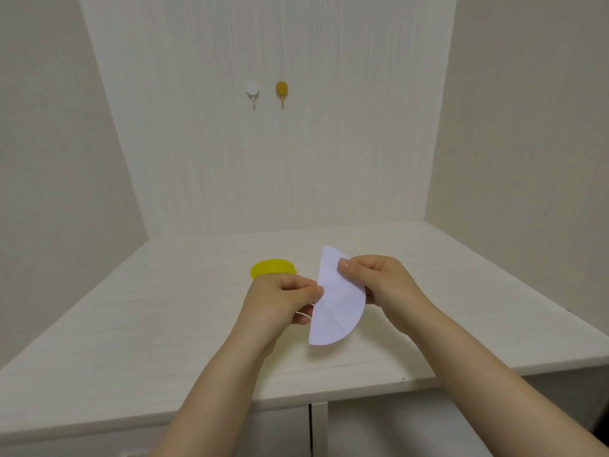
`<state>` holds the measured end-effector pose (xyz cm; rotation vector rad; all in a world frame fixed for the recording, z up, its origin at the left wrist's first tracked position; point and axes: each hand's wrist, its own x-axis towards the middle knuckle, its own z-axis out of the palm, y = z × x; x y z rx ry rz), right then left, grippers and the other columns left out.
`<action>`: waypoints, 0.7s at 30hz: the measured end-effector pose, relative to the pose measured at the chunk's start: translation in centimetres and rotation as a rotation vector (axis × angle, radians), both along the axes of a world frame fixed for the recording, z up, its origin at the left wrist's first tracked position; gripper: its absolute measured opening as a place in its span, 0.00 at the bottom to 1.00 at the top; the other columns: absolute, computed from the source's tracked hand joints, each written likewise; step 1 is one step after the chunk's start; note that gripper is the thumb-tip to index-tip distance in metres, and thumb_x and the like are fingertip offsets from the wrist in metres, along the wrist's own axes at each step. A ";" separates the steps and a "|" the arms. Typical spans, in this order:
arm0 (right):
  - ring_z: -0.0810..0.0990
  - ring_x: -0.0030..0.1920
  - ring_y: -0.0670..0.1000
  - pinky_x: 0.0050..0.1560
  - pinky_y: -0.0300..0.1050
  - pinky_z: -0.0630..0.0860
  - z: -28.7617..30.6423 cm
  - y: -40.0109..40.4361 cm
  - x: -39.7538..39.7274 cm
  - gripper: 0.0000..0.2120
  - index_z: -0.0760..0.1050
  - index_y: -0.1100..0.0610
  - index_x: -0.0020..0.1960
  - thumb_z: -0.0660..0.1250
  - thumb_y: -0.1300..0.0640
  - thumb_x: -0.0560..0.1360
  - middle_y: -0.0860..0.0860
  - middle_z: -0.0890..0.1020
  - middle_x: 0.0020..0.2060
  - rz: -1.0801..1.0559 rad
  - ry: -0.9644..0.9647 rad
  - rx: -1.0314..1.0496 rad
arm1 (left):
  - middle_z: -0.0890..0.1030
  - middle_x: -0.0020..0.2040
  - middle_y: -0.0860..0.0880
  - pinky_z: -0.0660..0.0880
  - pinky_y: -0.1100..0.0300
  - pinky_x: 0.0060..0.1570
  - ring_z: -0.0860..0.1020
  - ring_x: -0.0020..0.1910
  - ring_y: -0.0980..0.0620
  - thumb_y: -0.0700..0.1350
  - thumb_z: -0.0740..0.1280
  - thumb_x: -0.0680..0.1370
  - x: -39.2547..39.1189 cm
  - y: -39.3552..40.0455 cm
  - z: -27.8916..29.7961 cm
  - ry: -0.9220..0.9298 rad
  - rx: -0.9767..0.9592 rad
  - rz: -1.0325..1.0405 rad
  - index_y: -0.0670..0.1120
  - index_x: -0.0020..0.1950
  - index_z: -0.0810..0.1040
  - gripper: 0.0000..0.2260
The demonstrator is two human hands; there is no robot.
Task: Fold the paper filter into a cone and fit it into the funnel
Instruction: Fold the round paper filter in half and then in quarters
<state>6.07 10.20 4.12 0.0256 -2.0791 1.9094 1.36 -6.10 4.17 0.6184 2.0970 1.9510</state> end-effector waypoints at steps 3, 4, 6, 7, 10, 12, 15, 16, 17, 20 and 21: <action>0.84 0.38 0.52 0.36 0.40 0.79 -0.3 0.4 0.3 0.08 0.82 0.59 0.38 0.66 0.58 0.73 0.52 0.86 0.35 0.060 -0.045 -0.009 | 0.82 0.25 0.53 0.74 0.68 0.24 0.78 0.23 0.58 0.37 0.69 0.71 0.1 0.1 -0.4 -0.051 0.103 0.059 0.45 0.32 0.82 0.08; 0.85 0.39 0.53 0.37 0.41 0.80 -0.4 0.5 0.4 0.07 0.83 0.59 0.39 0.66 0.60 0.73 0.54 0.86 0.37 0.066 -0.063 -0.002 | 0.82 0.25 0.53 0.73 0.68 0.24 0.78 0.23 0.58 0.37 0.69 0.71 0.2 0.2 -0.5 -0.065 0.129 0.080 0.45 0.32 0.81 0.08; 0.85 0.41 0.55 0.39 0.43 0.81 -0.6 0.6 0.5 0.07 0.83 0.60 0.39 0.66 0.62 0.71 0.56 0.87 0.39 0.062 -0.092 0.014 | 0.83 0.25 0.53 0.73 0.67 0.23 0.78 0.23 0.57 0.37 0.69 0.71 0.5 0.5 -0.9 -0.076 0.158 0.109 0.45 0.32 0.81 0.08; 0.85 0.42 0.55 0.39 0.43 0.82 -0.6 0.6 0.5 0.07 0.83 0.60 0.39 0.66 0.63 0.71 0.56 0.87 0.39 0.052 -0.100 0.017 | 0.83 0.26 0.53 0.73 0.67 0.23 0.78 0.23 0.57 0.37 0.69 0.71 0.6 0.6 -1.0 -0.075 0.162 0.116 0.45 0.32 0.81 0.08; 0.85 0.39 0.54 0.36 0.42 0.81 -0.5 0.6 0.5 0.08 0.83 0.60 0.38 0.66 0.65 0.71 0.55 0.87 0.36 0.014 -0.105 0.021 | 0.83 0.27 0.53 0.74 0.66 0.24 0.79 0.24 0.57 0.38 0.69 0.71 0.6 0.7 -1.2 -0.074 0.145 0.098 0.44 0.35 0.82 0.06; 0.85 0.37 0.53 0.34 0.41 0.80 -0.4 0.6 0.5 0.07 0.83 0.62 0.39 0.66 0.66 0.71 0.54 0.87 0.35 -0.008 -0.099 0.023 | 0.84 0.27 0.52 0.75 0.66 0.24 0.80 0.25 0.56 0.38 0.69 0.72 0.5 0.6 -1.2 -0.095 0.129 0.066 0.43 0.37 0.82 0.05; 0.85 0.37 0.53 0.34 0.41 0.80 -0.3 0.5 0.6 0.07 0.83 0.61 0.41 0.66 0.66 0.71 0.53 0.87 0.35 -0.018 -0.084 0.037 | 0.83 0.27 0.51 0.75 0.66 0.24 0.80 0.24 0.55 0.37 0.68 0.72 0.3 0.5 -1.3 -0.138 0.119 0.042 0.43 0.36 0.81 0.05; 0.85 0.37 0.53 0.34 0.41 0.80 -0.3 0.5 0.7 0.07 0.83 0.59 0.42 0.66 0.66 0.71 0.53 0.87 0.36 -0.010 -0.074 0.039 | 0.83 0.27 0.51 0.75 0.66 0.24 0.80 0.24 0.55 0.37 0.68 0.72 0.2 0.5 -1.3 -0.153 0.121 0.037 0.43 0.36 0.81 0.05; 0.85 0.37 0.53 0.34 0.40 0.80 -0.2 0.5 0.7 0.09 0.83 0.57 0.42 0.65 0.67 0.71 0.53 0.87 0.36 0.003 -0.063 0.036 | 0.83 0.27 0.51 0.75 0.66 0.24 0.80 0.24 0.55 0.37 0.68 0.72 0.2 0.4 -1.3 -0.172 0.125 0.032 0.43 0.36 0.81 0.05; 0.85 0.37 0.52 0.34 0.39 0.79 0.0 0.6 0.9 0.14 0.83 0.53 0.43 0.63 0.68 0.71 0.52 0.87 0.37 0.046 -0.043 0.042 | 0.84 0.29 0.49 0.75 0.65 0.24 0.80 0.24 0.55 0.37 0.67 0.72 0.0 0.4 -1.3 -0.261 0.140 -0.008 0.42 0.37 0.80 0.05; 0.84 0.36 0.52 0.34 0.39 0.78 0.1 0.7 0.9 0.14 0.83 0.53 0.43 0.63 0.68 0.71 0.52 0.87 0.36 0.057 -0.041 0.051 | 0.84 0.30 0.49 0.74 0.65 0.24 0.80 0.25 0.54 0.37 0.66 0.73 -0.1 0.3 -1.3 -0.295 0.143 -0.032 0.41 0.39 0.80 0.05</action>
